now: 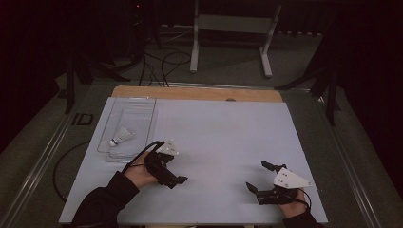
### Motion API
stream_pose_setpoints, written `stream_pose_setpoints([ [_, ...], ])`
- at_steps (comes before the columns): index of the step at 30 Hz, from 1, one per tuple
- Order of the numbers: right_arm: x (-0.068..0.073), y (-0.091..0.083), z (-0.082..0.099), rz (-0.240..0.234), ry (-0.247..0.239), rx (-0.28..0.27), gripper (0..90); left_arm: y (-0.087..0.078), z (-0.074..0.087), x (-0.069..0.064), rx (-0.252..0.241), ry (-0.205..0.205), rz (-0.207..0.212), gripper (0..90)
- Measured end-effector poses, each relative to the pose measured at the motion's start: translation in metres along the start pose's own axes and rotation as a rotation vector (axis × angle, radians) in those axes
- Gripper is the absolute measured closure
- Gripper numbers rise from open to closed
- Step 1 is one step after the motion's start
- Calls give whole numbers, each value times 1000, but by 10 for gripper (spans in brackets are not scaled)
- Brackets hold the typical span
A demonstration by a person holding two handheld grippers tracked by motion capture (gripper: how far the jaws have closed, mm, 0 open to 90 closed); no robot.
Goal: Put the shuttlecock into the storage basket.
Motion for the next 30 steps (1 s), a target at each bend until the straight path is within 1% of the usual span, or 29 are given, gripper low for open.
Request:
stream_pose_setpoints([
  [2, 0, 0, 0, -1, 0, 1, 93, -1, 5, 0, 0, -5, 0, 0],
  [3, 0, 0, 0, -1, -1, 1, 94, -1, 7, 0, 3, 0, -3, 0],
  [6, 0, 0, 0, 0, -1, 3, 93, -3, 15, 0, 8, -9, -5, 0],
  [10, 0, 0, 0, 0, -1, 3, 93, -7, 26, 0, 1, -33, -15, 0],
  [12, 0, 0, 0, 0, -1, 3, 93, -10, 31, 0, -2, -38, -24, 0],
  [15, 0, 0, 0, -1, -1, 6, 93, -13, 38, 0, 6, -37, -26, 0],
  [20, 0, 1, 0, -1, -2, 7, 93, -17, 50, -3, 5, -38, -32, 0],
  [23, 1, 1, 0, -4, -2, 8, 94, -19, 58, -3, 2, -55, -29, 0],
  [27, 0, 1, 0, -5, -2, 9, 93, -22, 68, -1, -24, -71, -21, 0],
  [30, 1, 1, 0, -5, 1, 9, 93, -23, 76, 1, -47, -84, -33, 0],
])
Point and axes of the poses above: each handheld gripper's, and its own axes: y roughly forward along the jaws, z roughly out of its underside, x roughly to its left, the point moved 1 cm from there along y, roughly forward along the jaws, and after that the axes turned 6 degrees about -z, right-handed, at the moved point
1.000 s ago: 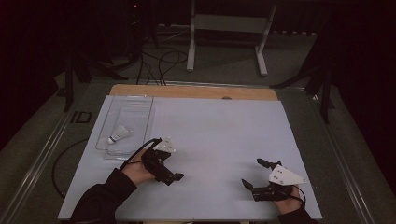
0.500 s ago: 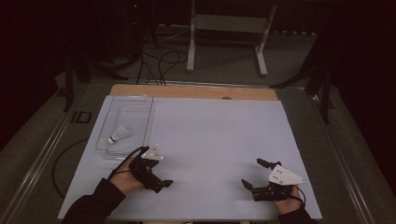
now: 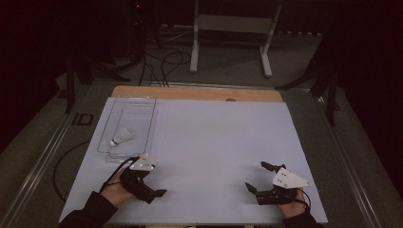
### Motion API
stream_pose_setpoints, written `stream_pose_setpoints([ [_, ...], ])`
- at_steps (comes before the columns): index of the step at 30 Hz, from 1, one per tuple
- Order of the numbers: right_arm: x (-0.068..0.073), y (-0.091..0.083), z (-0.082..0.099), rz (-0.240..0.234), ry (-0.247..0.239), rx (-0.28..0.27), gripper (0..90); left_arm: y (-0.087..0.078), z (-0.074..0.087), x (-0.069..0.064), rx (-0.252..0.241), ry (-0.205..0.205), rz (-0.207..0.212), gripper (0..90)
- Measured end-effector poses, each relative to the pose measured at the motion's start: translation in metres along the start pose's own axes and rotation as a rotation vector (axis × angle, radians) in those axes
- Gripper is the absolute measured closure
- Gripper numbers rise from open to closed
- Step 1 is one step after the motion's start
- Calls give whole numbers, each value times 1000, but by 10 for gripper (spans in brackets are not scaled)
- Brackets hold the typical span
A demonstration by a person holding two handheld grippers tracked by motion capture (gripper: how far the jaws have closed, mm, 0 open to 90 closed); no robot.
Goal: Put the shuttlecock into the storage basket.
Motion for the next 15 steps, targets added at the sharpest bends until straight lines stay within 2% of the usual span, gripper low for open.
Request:
stream_pose_setpoints([
  [2, 0, 0, 0, 0, 1, 1, 93, 0, 5, 1, -13, -14, -3, 0],
  [8, 0, 1, 0, -2, 5, 7, 94, -1, 16, 2, -18, -21, -49, 0],
  [13, 0, 1, 1, -2, 7, 10, 94, 0, 26, 2, -24, -47, -58, 0],
  [15, 0, 1, 1, -4, 4, 9, 93, 0, 28, 2, -37, -52, -75, 0],
])
Point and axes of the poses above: each handheld gripper's, and its own axes: y roughly forward along the jaws, z roughly out of its underside, x roughly to its left, the point moved 1 cm from there along y, roughly forward along the jaws, and after that the axes turned 6 degrees about -z, right-handed, at the moved point
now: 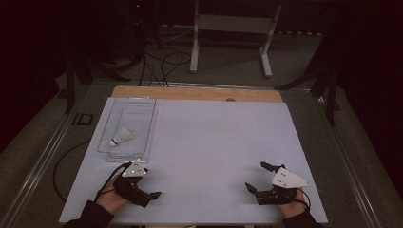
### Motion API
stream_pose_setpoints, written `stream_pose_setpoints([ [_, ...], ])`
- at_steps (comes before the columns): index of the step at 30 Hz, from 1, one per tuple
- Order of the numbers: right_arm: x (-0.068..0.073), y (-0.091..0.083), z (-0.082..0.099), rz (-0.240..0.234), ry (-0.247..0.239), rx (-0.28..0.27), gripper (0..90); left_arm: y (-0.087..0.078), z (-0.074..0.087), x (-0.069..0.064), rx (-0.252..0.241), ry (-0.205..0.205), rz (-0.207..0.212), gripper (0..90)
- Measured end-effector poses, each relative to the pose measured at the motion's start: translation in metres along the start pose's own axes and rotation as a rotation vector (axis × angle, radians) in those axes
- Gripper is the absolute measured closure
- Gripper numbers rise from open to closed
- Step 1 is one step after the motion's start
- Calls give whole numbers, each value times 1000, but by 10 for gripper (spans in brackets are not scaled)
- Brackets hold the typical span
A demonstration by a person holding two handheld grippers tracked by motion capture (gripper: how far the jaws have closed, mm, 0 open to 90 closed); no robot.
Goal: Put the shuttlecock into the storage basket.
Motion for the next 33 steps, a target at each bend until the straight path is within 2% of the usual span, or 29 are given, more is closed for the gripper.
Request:
stream_pose_setpoints([
  [4, 0, 0, 0, -1, -2, 1, 93, 0, 4, 1, -33, -24, -32, 0],
  [11, 0, 0, 1, 1, 4, 2, 93, 5, 10, 0, -18, -38, -73, 0],
  [19, 0, -1, 1, -1, -2, 4, 93, 5, 11, 1, -52, -82, -150, 0],
  [24, 0, -1, 1, -4, 4, 5, 93, 6, 15, 5, -67, -118, -172, 0],
  [29, -1, 1, 2, -7, 4, 10, 93, 5, 14, 6, -83, -119, -191, 0],
  [33, -1, 1, 3, -9, 4, 14, 93, 4, 15, 5, -98, -120, -187, 0],
])
Point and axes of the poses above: each handheld gripper's, and its own axes: y roughly forward along the jaws, z roughly out of its underside, x roughly to its left, the point moved 1 cm from there along y, roughly forward along the jaws, and after that the axes turned 6 degrees about -z, right-handed, at the moved point
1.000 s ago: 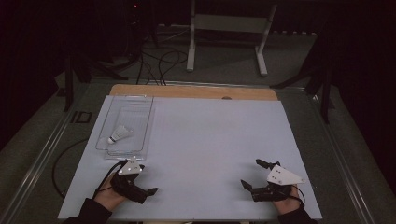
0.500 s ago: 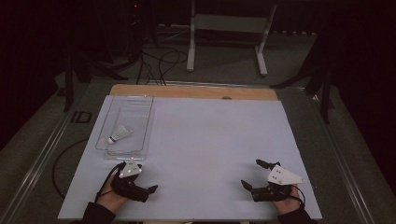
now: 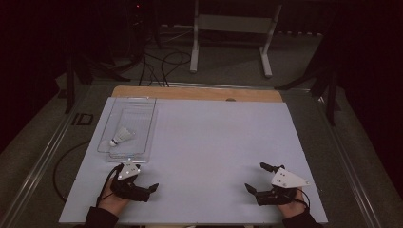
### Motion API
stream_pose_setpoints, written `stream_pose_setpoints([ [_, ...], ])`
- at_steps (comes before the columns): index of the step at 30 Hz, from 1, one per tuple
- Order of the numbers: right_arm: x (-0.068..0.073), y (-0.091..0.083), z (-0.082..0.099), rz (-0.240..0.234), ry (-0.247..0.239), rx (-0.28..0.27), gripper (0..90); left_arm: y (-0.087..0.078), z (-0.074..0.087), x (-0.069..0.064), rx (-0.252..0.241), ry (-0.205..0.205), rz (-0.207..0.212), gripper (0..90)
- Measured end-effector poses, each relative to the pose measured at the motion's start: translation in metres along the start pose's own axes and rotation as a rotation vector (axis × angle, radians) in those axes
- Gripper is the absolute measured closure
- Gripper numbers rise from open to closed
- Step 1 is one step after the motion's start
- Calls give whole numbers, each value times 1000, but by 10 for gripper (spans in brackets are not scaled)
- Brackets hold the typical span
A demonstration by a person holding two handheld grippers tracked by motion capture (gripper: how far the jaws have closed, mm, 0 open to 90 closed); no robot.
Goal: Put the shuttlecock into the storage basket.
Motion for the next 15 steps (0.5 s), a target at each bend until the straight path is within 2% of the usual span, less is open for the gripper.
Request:
stream_pose_setpoints([
  [1, 0, 0, 0, 1, -1, 0, 93, 0, 0, -1, -1, -3, 13, 0],
  [5, 0, -1, 0, 2, 1, -1, 93, 0, -1, -3, 5, 17, 10, 0],
  [8, 0, 0, 0, 4, -4, 1, 93, -2, -3, -5, -7, 26, -7, 0],
  [15, 0, -1, 0, 5, -5, 4, 93, -6, -5, -3, -45, 15, -28, 0],
])
Point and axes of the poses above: each handheld gripper's, and its own axes: y roughly forward along the jaws, z roughly out of its underside, x roughly to its left, the point moved 1 cm from there along y, roughly forward along the jaws, and after that the axes turned 6 degrees about -z, right-handed, at the moved point
